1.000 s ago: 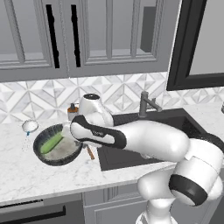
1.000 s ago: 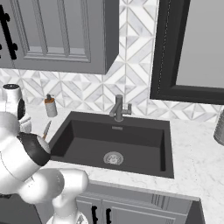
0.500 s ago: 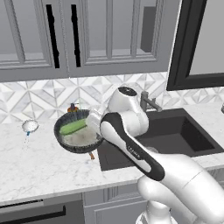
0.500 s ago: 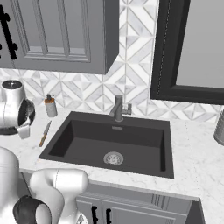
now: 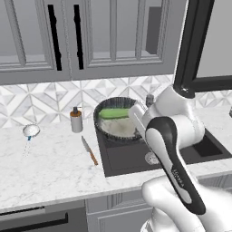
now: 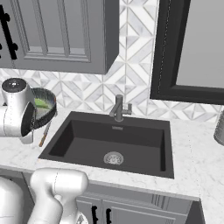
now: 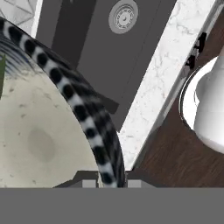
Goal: Pick the corn from the sink and place it in the bowl. Then pick the bowl and place it in the microwave. Then close the microwave door and press the start button.
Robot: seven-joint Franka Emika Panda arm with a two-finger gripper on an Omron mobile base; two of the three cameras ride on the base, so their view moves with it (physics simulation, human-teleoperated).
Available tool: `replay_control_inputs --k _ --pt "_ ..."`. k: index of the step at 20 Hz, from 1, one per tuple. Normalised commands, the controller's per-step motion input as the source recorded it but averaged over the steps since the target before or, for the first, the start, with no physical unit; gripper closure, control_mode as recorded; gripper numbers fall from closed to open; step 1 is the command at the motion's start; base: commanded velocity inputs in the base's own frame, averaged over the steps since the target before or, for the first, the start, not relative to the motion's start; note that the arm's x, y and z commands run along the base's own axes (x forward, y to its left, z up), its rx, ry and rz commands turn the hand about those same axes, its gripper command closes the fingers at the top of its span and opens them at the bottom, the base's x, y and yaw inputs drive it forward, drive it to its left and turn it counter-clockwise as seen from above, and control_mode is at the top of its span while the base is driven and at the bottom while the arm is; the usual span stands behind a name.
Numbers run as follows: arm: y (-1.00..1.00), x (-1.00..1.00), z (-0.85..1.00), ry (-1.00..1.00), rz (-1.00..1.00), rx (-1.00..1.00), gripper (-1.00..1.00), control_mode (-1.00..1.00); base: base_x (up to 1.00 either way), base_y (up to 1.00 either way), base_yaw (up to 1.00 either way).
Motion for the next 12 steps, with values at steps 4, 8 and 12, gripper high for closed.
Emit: replay_control_inputs --k 4,8,12 --pt "-1.00 -0.34 0.55 0.00 -0.27 0.08 1.00 -1.00 0.00 0.00 0.00" --pt "-0.88 -0.13 0.65 0.07 -0.21 0.06 1.00 -1.00 0.00 0.00 0.00" --pt "-0.64 -0.04 0.55 0.11 -0.11 0.00 1.00 -1.00 0.00 0.00 0.00"
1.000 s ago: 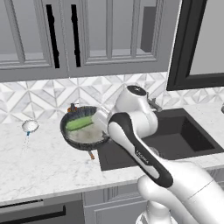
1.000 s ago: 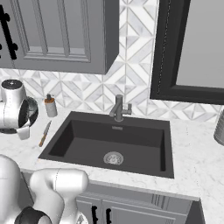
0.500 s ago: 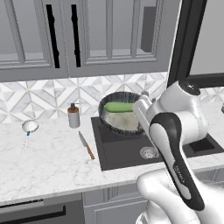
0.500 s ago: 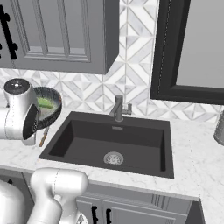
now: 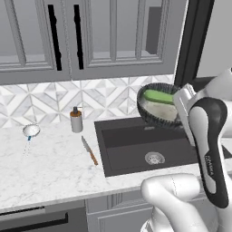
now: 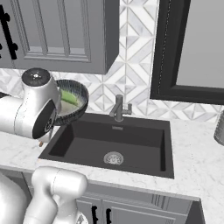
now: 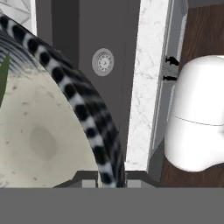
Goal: Pick the corn from the sink and place it in the bowl. Then pick the bowl and place it in the microwave. Then close the microwave door and press the start button.
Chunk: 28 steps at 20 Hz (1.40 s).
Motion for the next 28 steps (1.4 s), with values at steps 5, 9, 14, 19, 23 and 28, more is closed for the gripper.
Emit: replay_control_inputs --k 5,9,14,19,23,28 --pt "-0.36 0.00 0.21 0.04 -0.06 0.00 1.00 -1.00 0.00 0.00 0.00" --pt "-0.28 -0.05 0.02 -0.04 -0.03 0.00 1.00 -1.00 0.00 0.00 0.00" --pt "-0.23 -0.10 0.27 0.03 0.00 0.03 1.00 -1.00 0.00 0.00 0.00" --pt "0.01 -0.02 0.17 0.03 0.00 0.00 1.00 -1.00 0.00 0.00 0.00" --pt "0.00 0.00 0.00 0.00 0.00 0.00 1.00 1.00 -0.46 0.20 0.09" --pt "0.00 0.00 0.00 0.00 0.00 0.00 1.00 1.00 -0.67 0.16 0.32"
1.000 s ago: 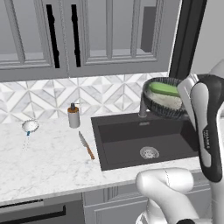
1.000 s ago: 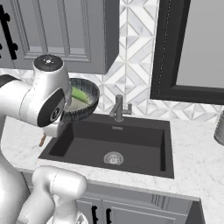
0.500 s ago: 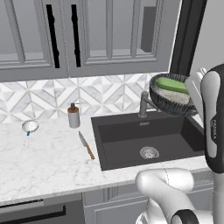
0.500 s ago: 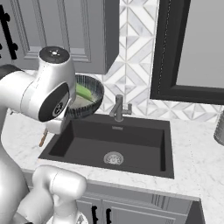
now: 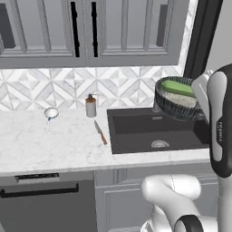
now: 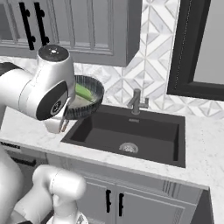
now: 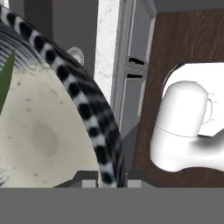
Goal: Pick the corn from the sink and place it in the bowl. Then pick the bowl and place it in the microwave. Then close the microwave door and press the start button.
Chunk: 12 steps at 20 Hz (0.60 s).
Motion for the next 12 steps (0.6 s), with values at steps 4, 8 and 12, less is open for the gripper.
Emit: replay_control_inputs --k 4,8,12 --pt "0.00 0.00 0.00 0.00 0.00 0.00 1.00 1.00 -0.07 0.04 -0.59" --pt "0.00 0.00 0.00 0.00 0.00 0.00 1.00 1.00 0.00 0.00 -1.00" --pt "0.00 0.00 0.00 0.00 0.00 0.00 1.00 1.00 0.00 0.00 -1.00"
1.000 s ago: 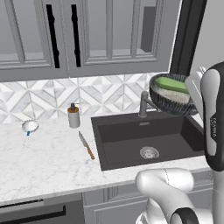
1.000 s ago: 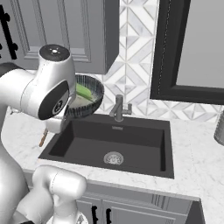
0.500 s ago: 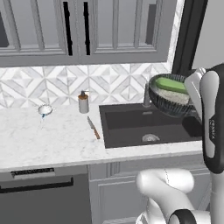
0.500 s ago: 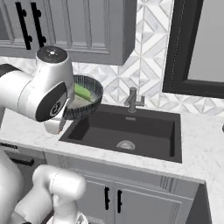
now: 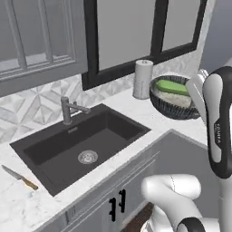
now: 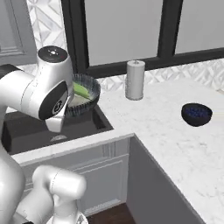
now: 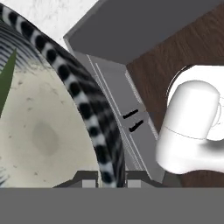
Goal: Pick the corn from the sink and place it in the bowl. Then pick the bowl and place it in the microwave. Then close the microwave door and press the start button.
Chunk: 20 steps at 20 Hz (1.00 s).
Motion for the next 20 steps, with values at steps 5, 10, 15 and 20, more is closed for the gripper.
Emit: replay_control_inputs --k 5,10,15,20 --pt "0.00 0.00 0.00 0.00 0.00 0.00 1.00 1.00 0.00 0.00 -1.00" --pt "0.00 0.00 0.00 0.00 0.00 0.00 1.00 1.00 0.00 0.00 -1.00" --pt "0.00 0.00 0.00 0.00 0.00 0.00 1.00 1.00 0.00 0.00 -1.00" --pt "0.00 0.00 0.00 0.00 0.00 0.00 1.00 1.00 0.00 0.00 -1.00"
